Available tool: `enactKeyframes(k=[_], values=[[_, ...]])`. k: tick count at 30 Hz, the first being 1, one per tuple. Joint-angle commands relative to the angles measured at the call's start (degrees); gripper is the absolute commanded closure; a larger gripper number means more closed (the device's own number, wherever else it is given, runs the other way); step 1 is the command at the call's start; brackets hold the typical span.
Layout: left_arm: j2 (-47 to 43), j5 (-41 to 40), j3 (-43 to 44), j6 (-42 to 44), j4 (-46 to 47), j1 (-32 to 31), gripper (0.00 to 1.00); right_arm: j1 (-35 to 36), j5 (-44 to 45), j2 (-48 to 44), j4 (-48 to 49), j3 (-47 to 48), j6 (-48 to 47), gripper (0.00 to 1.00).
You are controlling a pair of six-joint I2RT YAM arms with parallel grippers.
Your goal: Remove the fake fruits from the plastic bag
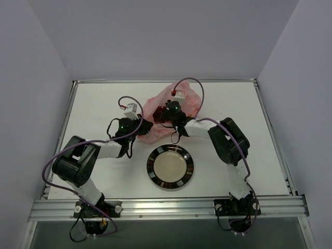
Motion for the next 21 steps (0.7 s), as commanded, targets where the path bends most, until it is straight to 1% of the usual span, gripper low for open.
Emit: enactKeyframes(k=[1,7,13,21], values=[[-0.7,-0.6,1.5,0.8,1.1,-0.2,0.98,0.4,-2.7,-9.9,2.9,-2.4,-1.6,1.0],[-2.1,-2.1,1.8,0.7,0.6,-0.3,0.98,0.4,-6.7,-20.0,2.0,-7.6,-1.5,1.0],[-2.8,-3.4,2.4,0.5,-0.2,-0.3,0.98,0.4,-11.2,-26.9,-0.7,-10.9,0.5,1.0],[-2.9,-4.7,2.9,0.3,-1.2,-0.2,0.98,0.4,-21.8,-36.6,-1.7,-15.4,3.1,1.0]])
